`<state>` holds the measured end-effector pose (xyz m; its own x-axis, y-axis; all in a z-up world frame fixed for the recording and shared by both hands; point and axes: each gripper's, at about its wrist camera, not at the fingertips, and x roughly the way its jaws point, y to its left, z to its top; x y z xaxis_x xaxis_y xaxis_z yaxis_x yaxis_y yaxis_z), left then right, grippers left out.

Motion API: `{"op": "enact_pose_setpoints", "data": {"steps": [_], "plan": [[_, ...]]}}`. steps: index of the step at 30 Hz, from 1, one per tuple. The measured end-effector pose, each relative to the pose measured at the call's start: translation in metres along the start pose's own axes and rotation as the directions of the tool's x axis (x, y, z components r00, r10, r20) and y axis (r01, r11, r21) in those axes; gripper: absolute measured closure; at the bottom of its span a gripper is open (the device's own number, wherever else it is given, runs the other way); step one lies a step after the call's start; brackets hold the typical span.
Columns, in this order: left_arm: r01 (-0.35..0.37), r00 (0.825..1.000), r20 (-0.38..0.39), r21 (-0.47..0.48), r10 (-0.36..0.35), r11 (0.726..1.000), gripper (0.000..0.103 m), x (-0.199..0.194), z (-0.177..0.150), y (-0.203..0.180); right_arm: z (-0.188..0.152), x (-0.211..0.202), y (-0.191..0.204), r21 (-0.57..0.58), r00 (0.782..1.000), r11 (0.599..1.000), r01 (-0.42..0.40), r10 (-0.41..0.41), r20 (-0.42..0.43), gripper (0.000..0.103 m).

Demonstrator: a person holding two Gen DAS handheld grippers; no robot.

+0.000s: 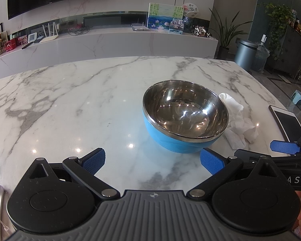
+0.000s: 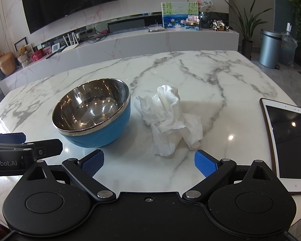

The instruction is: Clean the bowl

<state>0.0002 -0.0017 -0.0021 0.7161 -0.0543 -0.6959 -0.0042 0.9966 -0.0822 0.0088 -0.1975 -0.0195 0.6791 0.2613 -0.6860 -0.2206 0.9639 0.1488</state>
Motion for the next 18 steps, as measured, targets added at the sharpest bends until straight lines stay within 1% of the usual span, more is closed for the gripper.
{"op": "enact_pose_setpoints", "data": {"steps": [18], "plan": [[-0.002, 1.0, -0.002, 0.002, 0.002, 1.0, 0.001, 0.0019, 0.0006, 0.0017, -0.0004, 0.0024, -0.0013, 0.003, 1.0, 1.0, 0.0, 0.0, -0.006, 0.006]]}}
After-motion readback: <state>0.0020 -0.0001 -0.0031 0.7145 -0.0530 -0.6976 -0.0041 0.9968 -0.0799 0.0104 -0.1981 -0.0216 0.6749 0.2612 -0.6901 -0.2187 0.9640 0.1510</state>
